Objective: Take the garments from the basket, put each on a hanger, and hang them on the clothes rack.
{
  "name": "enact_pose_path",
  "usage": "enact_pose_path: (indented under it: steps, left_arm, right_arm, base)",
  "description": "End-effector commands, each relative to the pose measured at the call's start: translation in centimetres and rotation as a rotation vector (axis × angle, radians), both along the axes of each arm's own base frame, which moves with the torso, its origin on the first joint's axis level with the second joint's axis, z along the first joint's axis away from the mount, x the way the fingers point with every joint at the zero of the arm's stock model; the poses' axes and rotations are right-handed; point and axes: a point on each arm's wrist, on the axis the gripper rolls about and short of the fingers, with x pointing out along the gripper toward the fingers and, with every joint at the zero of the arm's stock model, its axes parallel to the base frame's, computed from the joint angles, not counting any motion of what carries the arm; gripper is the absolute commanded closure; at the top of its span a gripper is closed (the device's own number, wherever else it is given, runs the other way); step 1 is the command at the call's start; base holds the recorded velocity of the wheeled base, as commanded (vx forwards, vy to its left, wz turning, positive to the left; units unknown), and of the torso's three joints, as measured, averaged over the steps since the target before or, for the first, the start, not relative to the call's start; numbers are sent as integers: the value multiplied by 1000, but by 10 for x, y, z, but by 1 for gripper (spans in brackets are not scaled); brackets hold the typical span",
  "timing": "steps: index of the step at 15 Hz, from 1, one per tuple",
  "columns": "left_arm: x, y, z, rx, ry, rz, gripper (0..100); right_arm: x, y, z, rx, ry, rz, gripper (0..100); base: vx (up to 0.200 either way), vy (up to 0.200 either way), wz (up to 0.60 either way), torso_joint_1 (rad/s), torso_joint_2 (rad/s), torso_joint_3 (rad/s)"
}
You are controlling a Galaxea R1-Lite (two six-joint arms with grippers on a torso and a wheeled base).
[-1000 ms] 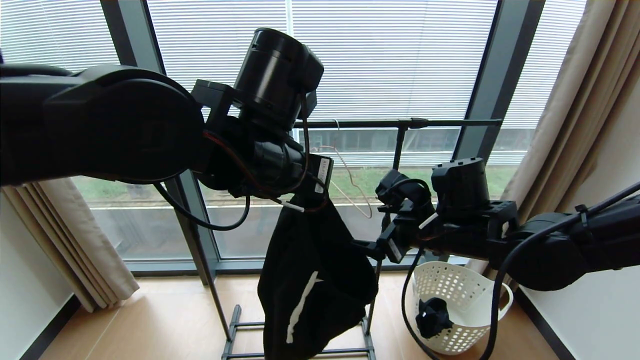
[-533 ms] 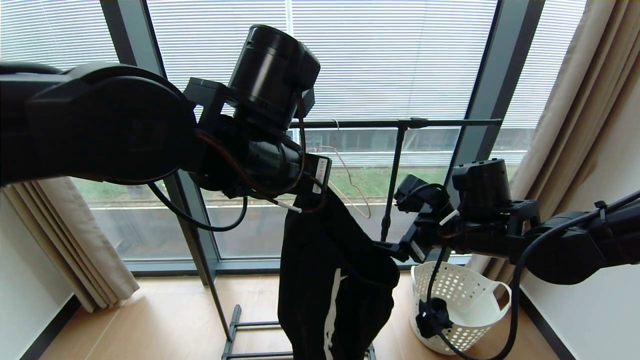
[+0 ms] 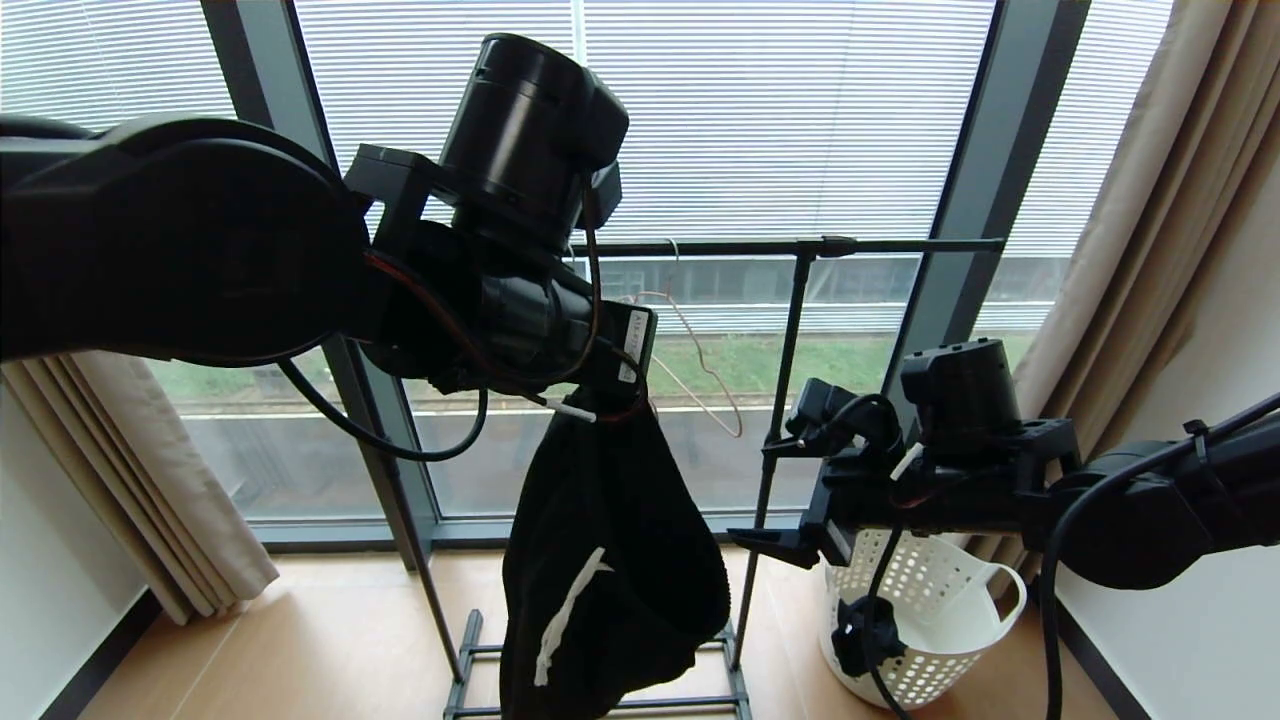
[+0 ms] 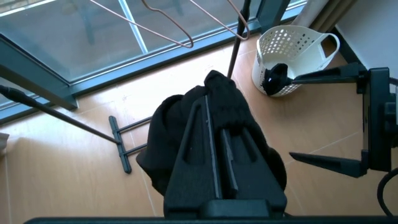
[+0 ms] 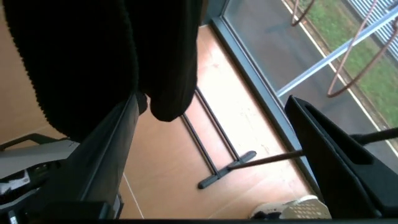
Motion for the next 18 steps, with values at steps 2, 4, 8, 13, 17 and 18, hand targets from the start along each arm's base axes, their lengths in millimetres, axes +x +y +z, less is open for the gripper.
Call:
enact_pose_path:
  steps: [2,4,8,13,17,18]
  left_arm:
    - [0,1,0,0,1,2,100]
    - [0,2,-2,5,5,5,100]
    - [-2,2,1,-2,-1,-1,100]
    - [-8,-1,-2,5,8,-16,100]
    - [-8,-1,-2,2,10,-18,100]
    - [-8,-1,-2,1,12,-16,100]
  right_arm:
    - [-4,-2,5,45,7,61,0]
    - [-5,-7,7,89,26,113,0]
    - [-3,-4,-1,93,53,136,0]
    - [17,4,-26,58,109,87,0]
    - [30,18,-52,21,170,35,100]
    - [31,18,-52,22,167,33,100]
  base:
    - [0,0,0,0,0,0]
    - [0,0,0,0,0,0]
    - [0,0,0,0,0,0]
    - [0,0,0,0,0,0]
    - [0,0,0,0,0,0]
    - [0,0,0,0,0,0]
